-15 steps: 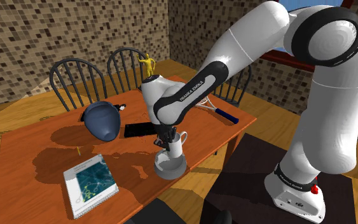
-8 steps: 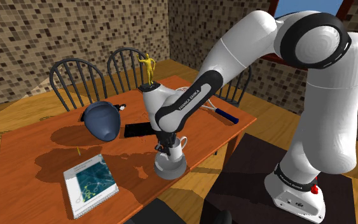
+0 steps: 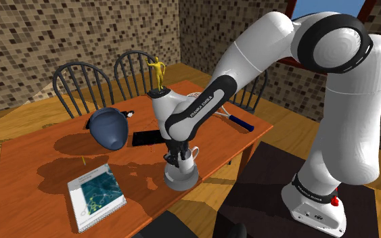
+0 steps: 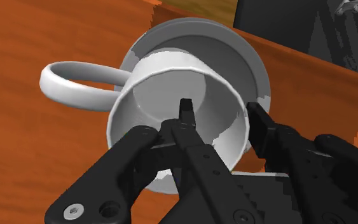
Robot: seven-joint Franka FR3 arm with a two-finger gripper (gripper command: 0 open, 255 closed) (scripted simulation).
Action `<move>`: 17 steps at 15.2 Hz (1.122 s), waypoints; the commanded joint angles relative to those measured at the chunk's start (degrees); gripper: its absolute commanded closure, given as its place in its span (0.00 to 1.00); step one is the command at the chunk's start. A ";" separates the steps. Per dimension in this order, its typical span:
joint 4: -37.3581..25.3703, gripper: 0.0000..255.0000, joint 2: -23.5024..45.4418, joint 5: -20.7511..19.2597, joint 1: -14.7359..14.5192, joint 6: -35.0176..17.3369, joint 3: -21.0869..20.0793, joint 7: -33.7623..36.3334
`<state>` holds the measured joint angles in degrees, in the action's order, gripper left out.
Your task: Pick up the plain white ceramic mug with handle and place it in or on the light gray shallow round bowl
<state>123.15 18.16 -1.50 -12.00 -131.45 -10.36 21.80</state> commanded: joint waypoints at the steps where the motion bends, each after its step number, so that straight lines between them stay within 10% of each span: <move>1: 0.00 0.00 0.00 0.00 0.00 0.00 0.00 0.00; 17: -2.99 0.00 -3.90 0.88 0.36 6.82 -0.30 -0.61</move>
